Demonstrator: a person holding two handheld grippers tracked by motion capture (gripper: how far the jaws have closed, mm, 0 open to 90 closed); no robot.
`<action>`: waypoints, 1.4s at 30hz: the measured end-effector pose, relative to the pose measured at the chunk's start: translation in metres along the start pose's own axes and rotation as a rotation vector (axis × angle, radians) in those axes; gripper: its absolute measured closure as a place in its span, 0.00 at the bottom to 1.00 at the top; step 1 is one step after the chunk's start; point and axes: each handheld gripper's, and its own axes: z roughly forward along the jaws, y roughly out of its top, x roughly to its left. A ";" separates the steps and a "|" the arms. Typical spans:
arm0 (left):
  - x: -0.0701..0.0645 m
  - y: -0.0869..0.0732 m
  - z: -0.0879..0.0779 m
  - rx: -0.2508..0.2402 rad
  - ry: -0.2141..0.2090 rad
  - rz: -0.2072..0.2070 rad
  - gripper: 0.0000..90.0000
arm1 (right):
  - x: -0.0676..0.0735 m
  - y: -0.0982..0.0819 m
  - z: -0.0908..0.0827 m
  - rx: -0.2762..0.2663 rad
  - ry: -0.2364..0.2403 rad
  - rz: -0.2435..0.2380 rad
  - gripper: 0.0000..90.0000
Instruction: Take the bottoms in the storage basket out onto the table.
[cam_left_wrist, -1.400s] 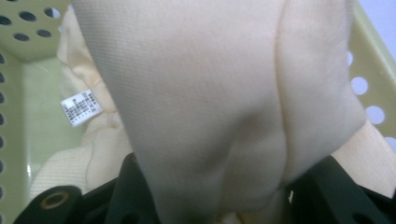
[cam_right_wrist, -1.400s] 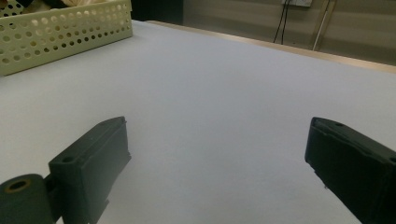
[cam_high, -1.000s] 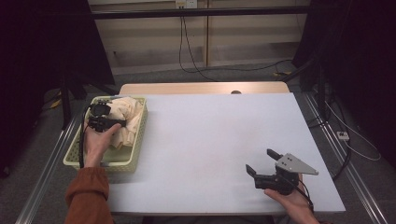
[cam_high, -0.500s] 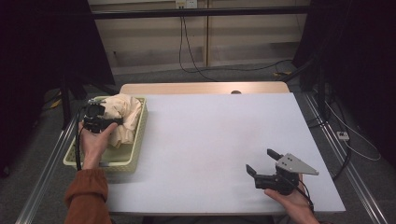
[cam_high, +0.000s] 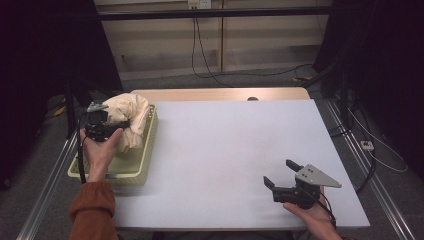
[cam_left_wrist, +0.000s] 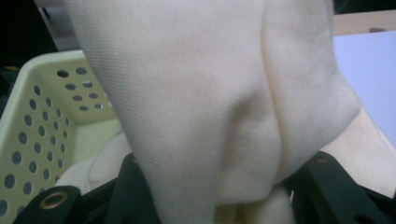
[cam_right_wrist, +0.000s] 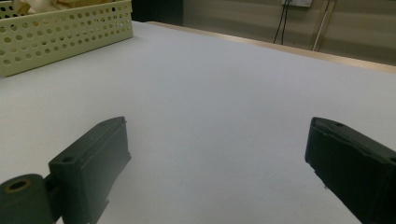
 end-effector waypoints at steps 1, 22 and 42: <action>-0.001 0.000 -0.001 -0.010 -0.001 0.005 0.64 | 0.000 0.000 0.000 0.000 0.000 0.000 0.07; -0.006 0.004 -0.017 -0.178 -0.032 0.012 0.64 | 0.000 0.000 0.000 0.000 0.000 0.002 0.07; -0.015 0.009 -0.034 -0.320 -0.058 0.024 0.64 | 0.000 0.000 0.000 -0.003 0.000 0.004 0.07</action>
